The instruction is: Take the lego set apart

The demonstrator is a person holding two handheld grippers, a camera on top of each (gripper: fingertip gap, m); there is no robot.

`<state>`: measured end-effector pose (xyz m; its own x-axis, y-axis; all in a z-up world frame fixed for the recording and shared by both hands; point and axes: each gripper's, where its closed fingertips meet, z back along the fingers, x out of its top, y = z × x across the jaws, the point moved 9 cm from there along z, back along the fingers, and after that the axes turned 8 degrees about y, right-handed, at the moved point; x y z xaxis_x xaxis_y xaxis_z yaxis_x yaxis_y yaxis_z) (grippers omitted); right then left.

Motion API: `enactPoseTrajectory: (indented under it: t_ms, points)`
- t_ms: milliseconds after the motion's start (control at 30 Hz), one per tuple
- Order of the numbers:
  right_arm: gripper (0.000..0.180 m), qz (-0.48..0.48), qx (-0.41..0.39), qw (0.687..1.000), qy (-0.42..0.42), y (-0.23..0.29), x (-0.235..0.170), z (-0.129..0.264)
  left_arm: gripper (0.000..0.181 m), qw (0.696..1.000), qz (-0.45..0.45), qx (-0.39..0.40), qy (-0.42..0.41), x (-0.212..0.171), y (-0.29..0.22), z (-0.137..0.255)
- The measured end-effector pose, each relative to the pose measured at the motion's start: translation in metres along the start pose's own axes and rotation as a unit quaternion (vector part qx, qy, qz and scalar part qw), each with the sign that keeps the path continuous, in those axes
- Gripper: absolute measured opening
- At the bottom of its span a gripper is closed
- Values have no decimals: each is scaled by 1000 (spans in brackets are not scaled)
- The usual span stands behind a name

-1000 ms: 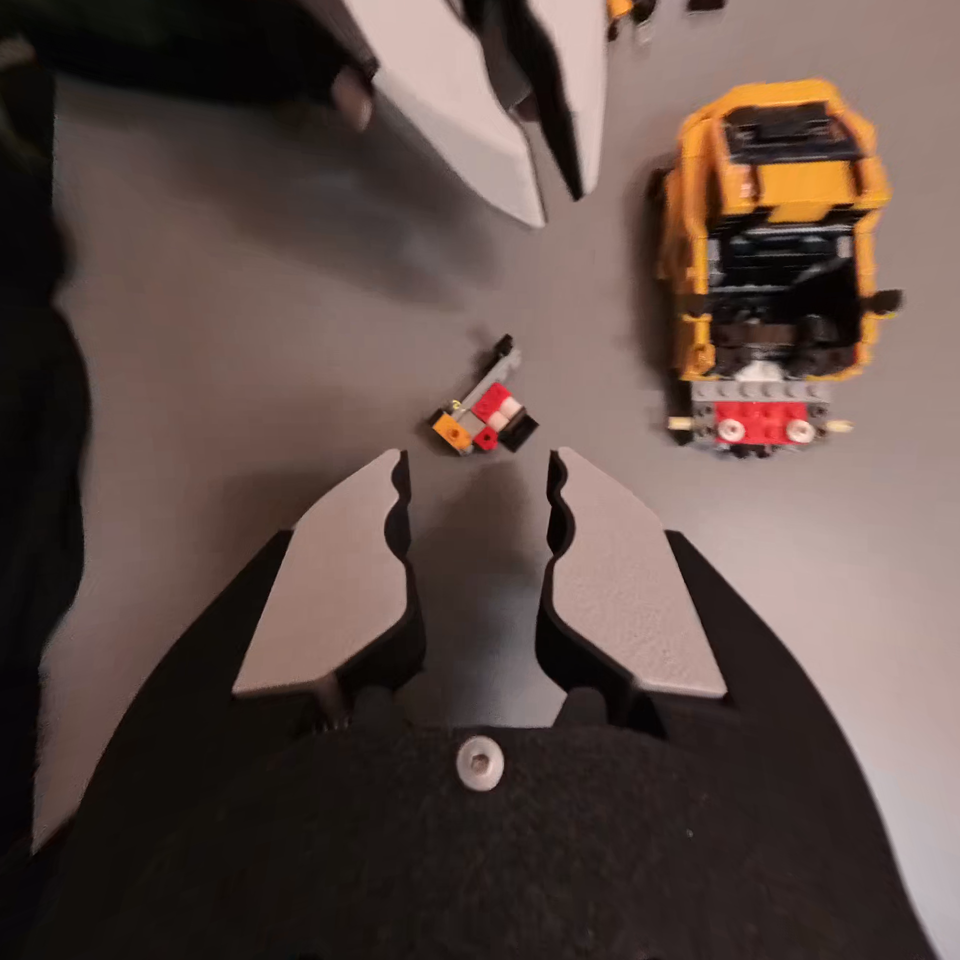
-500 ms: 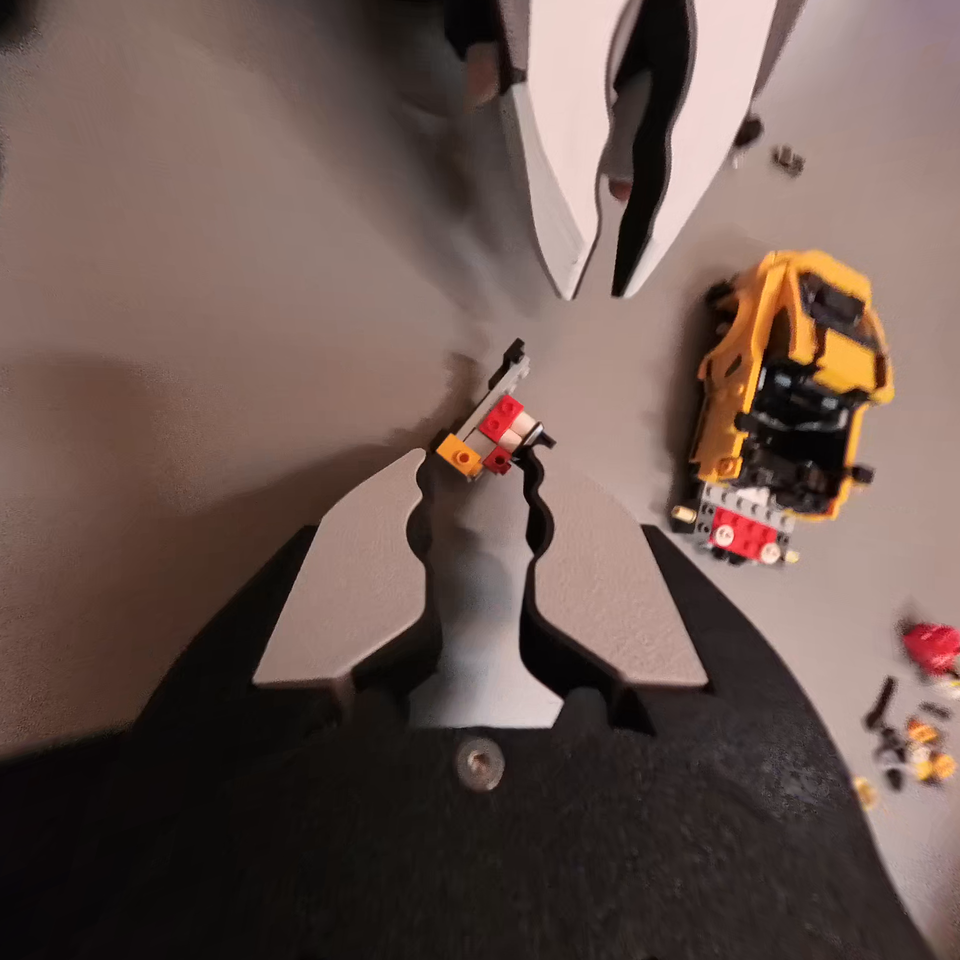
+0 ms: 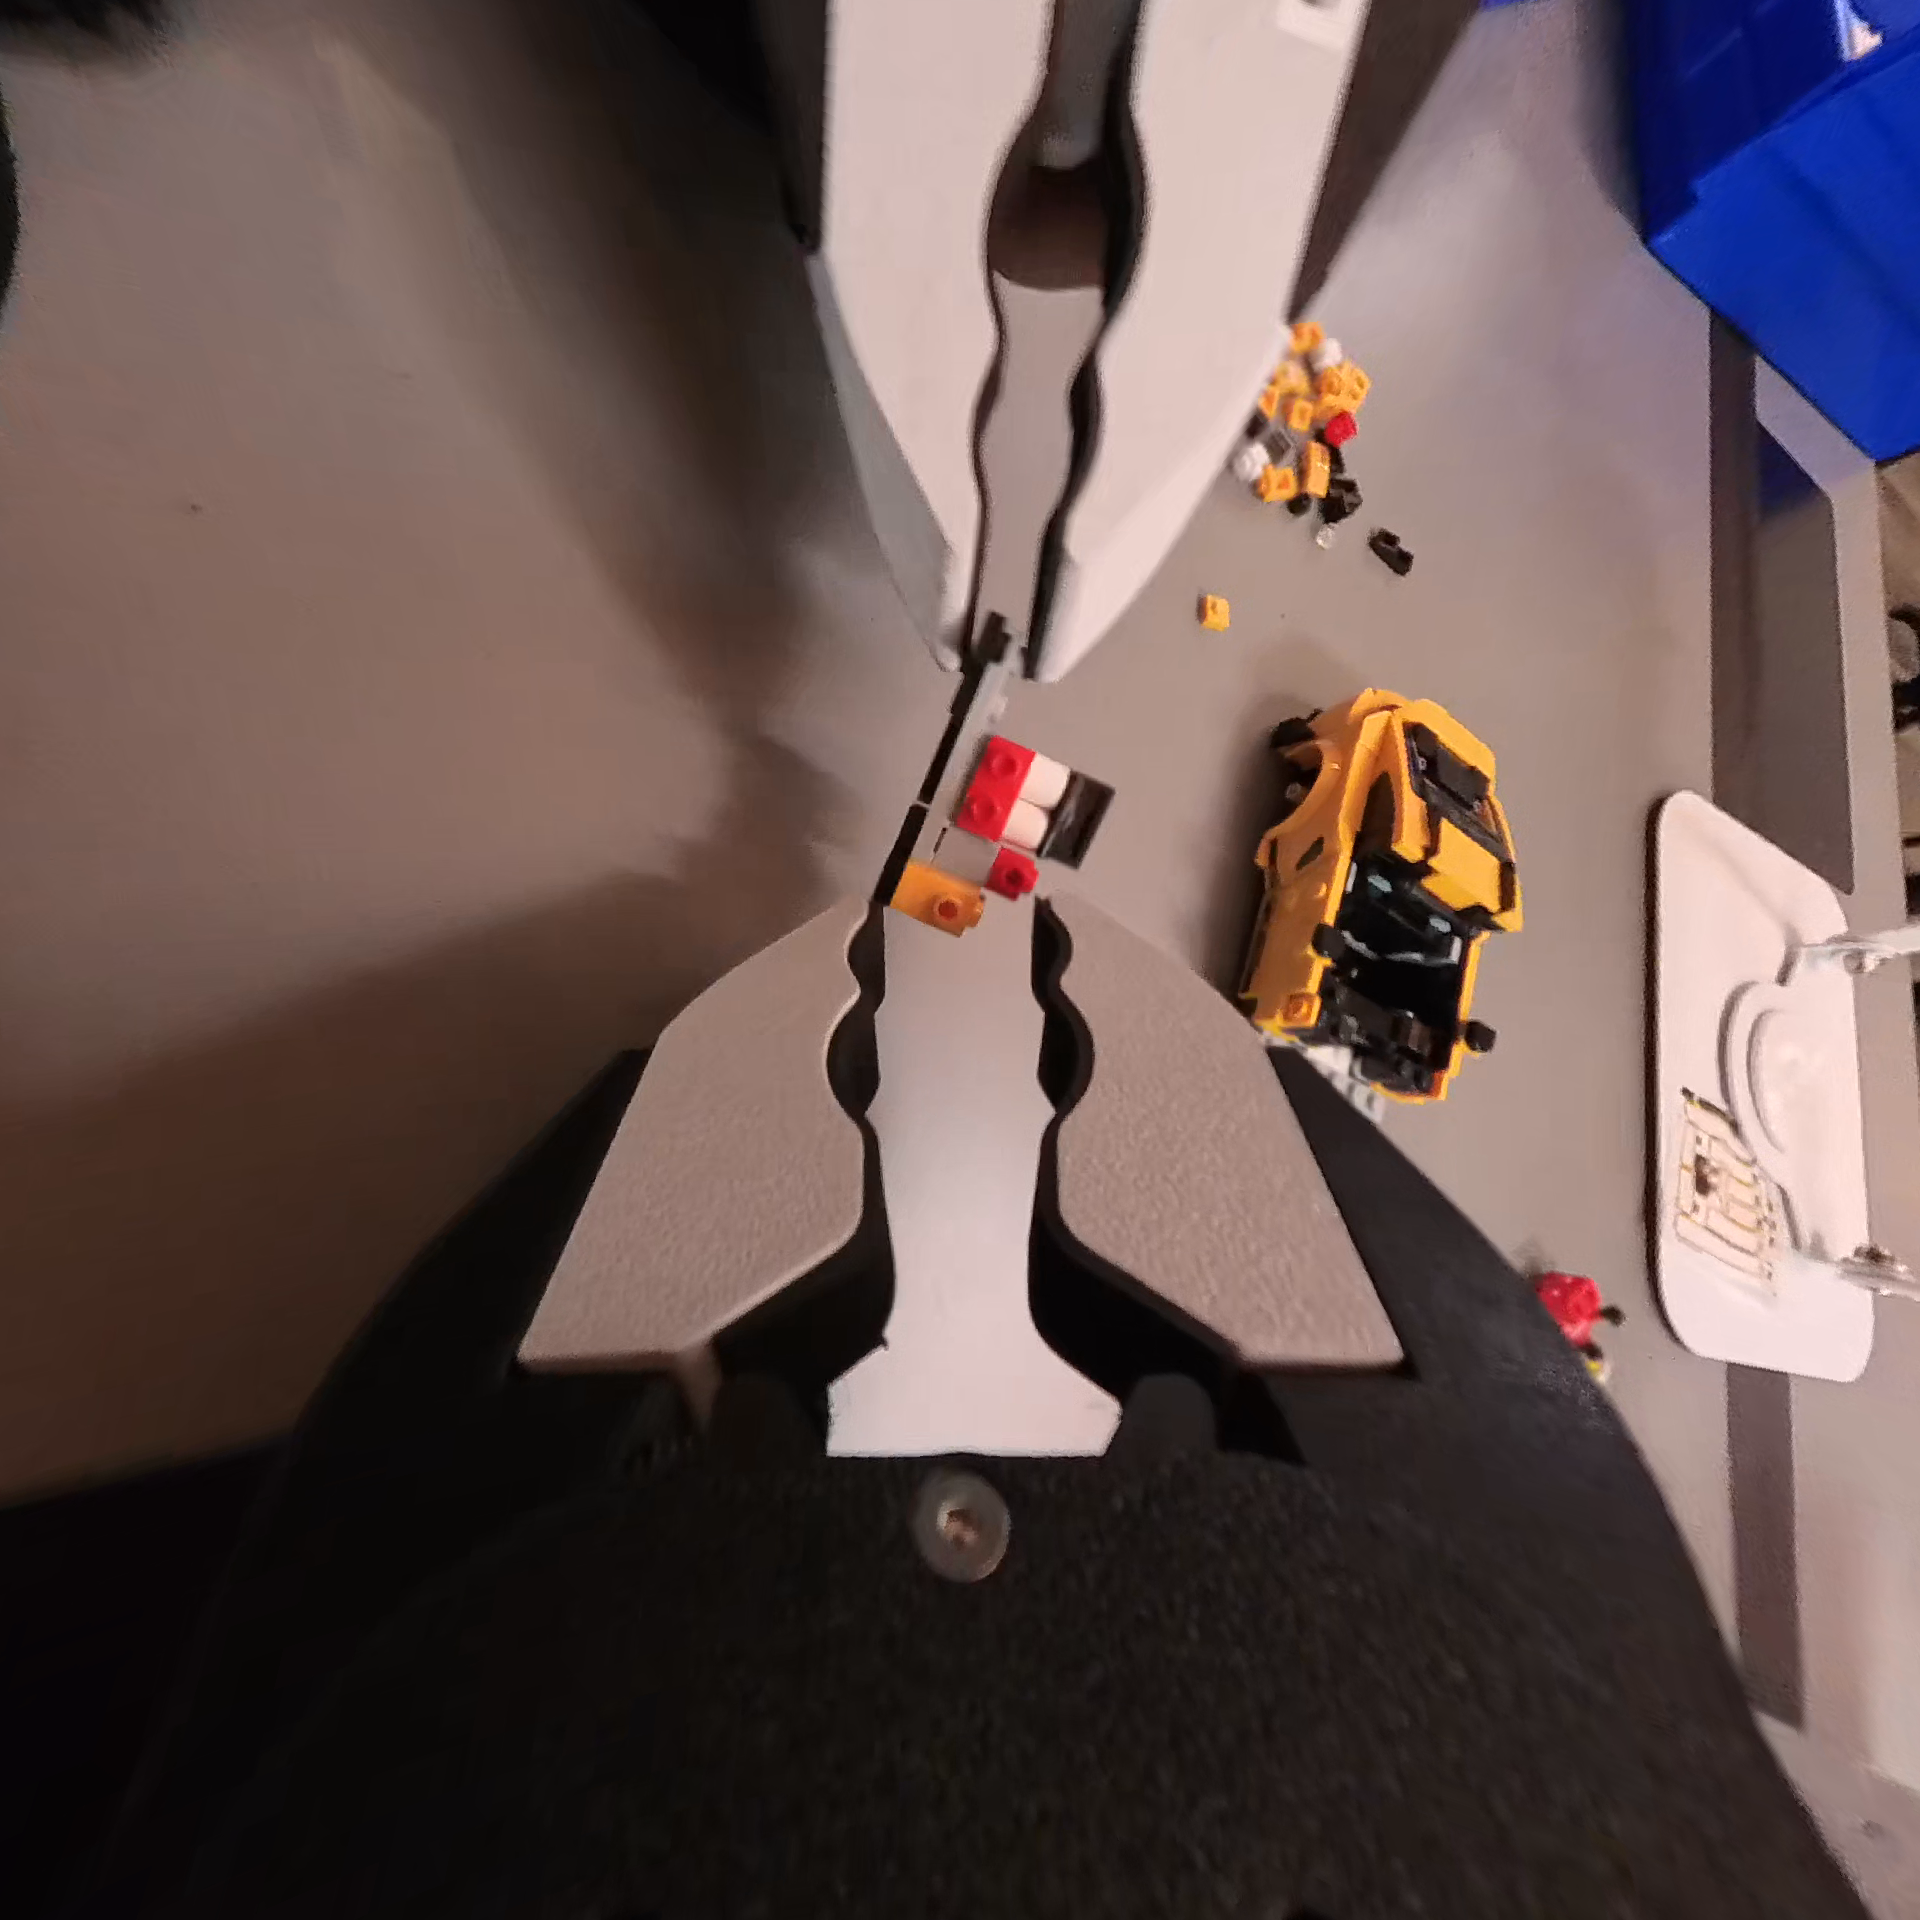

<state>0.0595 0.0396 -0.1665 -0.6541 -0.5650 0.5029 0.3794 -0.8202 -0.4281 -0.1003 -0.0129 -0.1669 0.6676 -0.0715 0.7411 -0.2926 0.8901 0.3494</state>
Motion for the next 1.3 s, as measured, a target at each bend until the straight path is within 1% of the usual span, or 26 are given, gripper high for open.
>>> enactPoseTrajectory:
  t_ms: [100,200,300,433,500,600,667,767,900,967,1033,1133,1233,1300]
  points:
    - [28,-32,14,999,-7,-4,-6,4,9,999,-32,25,13,1,-6,-3]
    - [28,-55,21,998,-12,-8,-12,7,9,998,-39,22,38,-1,-9,-10]
    - [28,-83,31,996,-28,-11,-16,11,9,997,-12,3,72,-9,-8,-17]
    - [28,-123,17,991,-54,-19,-21,16,9,988,47,-45,142,-24,-8,-29]
    - [29,-141,5,988,-65,-22,-25,19,10,986,82,-56,135,-25,-5,-29]
    - [29,-162,-10,984,-78,-27,-29,22,24,986,91,-48,133,-26,-1,-28]
    - [29,-175,-21,981,-86,-30,-31,25,28,987,94,-46,124,-24,0,-27]
    - [29,-186,-41,978,-89,-33,-34,28,26,990,105,-16,90,-20,10,-16]
    - [29,-206,-89,969,-102,-40,-38,35,16,985,164,35,24,-21,35,13]
    - [29,-228,-138,957,-117,-48,-42,43,6,980,186,70,-4,-24,44,28]
    - [29,-256,-191,937,-139,-56,-46,54,0,972,207,106,-24,-28,52,40]
    - [30,-308,-264,899,-163,-66,-57,71,0,955,244,165,-33,-37,65,55]
    - [32,-361,-336,854,-168,-74,-73,87,0,935,276,217,-42,-46,74,68]
    - [29,-392,-374,823,-174,-76,-84,98,0,921,295,251,-41,-52,79,75]
